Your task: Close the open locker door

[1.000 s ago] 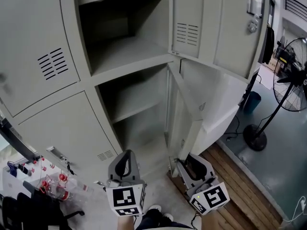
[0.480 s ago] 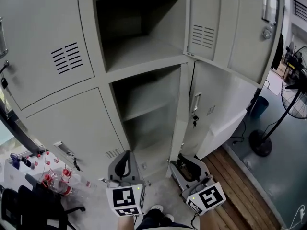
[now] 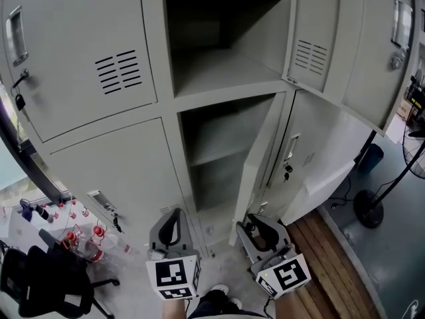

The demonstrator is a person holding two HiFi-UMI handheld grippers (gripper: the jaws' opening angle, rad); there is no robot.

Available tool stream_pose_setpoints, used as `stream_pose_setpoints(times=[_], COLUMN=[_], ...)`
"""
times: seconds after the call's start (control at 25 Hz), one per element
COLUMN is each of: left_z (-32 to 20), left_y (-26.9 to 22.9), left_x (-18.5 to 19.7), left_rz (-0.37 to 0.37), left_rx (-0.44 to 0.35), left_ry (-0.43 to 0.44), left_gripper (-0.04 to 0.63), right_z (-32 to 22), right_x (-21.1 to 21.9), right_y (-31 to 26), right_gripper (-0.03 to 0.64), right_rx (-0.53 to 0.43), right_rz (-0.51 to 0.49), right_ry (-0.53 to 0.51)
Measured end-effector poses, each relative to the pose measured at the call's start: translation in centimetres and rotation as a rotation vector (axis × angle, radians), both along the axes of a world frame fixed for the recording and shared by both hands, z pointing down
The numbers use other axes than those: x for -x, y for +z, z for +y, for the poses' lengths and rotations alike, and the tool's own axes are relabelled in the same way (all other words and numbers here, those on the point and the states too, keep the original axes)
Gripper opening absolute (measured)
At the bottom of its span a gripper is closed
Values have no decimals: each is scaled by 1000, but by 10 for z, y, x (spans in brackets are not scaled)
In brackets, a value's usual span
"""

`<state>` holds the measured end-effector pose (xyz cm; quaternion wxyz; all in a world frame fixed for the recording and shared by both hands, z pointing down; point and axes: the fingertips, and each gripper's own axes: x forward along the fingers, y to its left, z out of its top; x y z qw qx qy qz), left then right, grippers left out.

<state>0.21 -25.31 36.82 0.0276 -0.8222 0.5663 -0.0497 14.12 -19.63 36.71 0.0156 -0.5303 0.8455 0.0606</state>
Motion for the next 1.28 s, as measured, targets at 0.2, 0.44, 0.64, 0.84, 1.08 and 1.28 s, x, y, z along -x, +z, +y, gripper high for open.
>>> stream_pose_setpoints(times=[0.2,0.44,0.64,0.84,1.08,1.28], left_z=[-5,-11,-17,-22,-27,-29], left_y=[1,1,0,0,-3,-3], left_x=[12,24,33,42,52,63], left_rz=[-1,-1,0,0,0,-8], left_rx=[4,5,3,2,-7,-13], left_ry=[-19,-38,-51,-61,-74,-90], left_gripper=[2,2,2,2,2,2], right_z=[-10,-22,-31,-41,-55,-67], right_x=[10,19,28,38,48,57], right_y=[1,1,0,0,0,0], right_gripper=[130,144,144,133,127,121], right_rx=[8,15,17,17,21,21], right_rz=[-12,-32,-20,-23,-26,-22], right_ry=[-7,-25,-27,-38,-55,-71])
